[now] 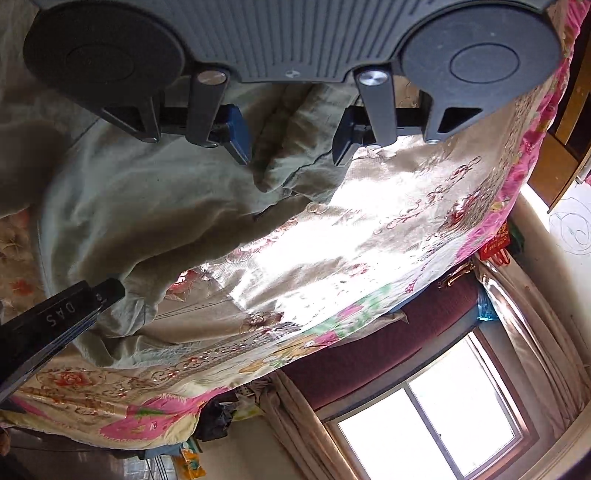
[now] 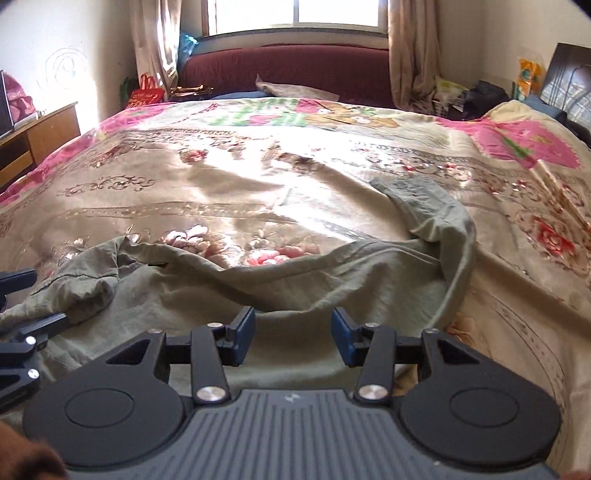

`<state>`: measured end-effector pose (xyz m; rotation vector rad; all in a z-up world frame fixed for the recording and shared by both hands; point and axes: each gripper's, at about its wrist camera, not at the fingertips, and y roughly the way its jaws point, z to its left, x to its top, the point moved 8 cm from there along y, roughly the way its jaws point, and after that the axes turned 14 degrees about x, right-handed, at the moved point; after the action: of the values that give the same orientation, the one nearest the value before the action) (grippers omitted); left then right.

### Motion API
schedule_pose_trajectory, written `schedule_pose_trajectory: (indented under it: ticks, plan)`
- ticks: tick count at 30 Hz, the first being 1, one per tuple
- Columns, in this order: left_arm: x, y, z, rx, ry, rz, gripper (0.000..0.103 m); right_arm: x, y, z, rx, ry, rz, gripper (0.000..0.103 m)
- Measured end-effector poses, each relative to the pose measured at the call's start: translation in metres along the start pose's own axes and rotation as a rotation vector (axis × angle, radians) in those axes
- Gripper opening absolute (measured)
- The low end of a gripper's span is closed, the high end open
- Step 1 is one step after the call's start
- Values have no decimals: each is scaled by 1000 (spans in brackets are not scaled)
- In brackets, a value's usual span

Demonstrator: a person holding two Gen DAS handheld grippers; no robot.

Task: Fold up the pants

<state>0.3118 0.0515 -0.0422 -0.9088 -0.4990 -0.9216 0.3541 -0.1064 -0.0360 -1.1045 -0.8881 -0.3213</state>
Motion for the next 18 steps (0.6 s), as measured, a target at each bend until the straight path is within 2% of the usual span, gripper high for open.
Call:
schedule_pose_trajectory:
  ticks: [4, 6, 8, 10, 16, 17, 18]
  plan:
    - [-4, 36, -13, 30, 63, 50, 63, 7, 19, 14, 2, -132, 15, 52]
    - [-11, 43, -12, 24, 67, 64, 57, 10, 27, 17, 13, -186, 30, 53]
    - [-13, 40, -7, -2, 41, 74, 38, 15, 37, 19, 31, -252, 43, 56]
    - [-12, 37, 3, -10, 2, 86, 30, 21, 51, 18, 39, -314, 62, 60]
    - [-16, 41, 33, -85, -164, 150, 25, 29, 96, 8, 32, -381, 176, 59]
    - [-16, 40, 38, -97, -188, 155, 25, 28, 100, 8, 40, -391, 191, 58]
    - [-17, 39, 41, -106, -207, 160, 25, 27, 102, 8, 48, -394, 205, 53]
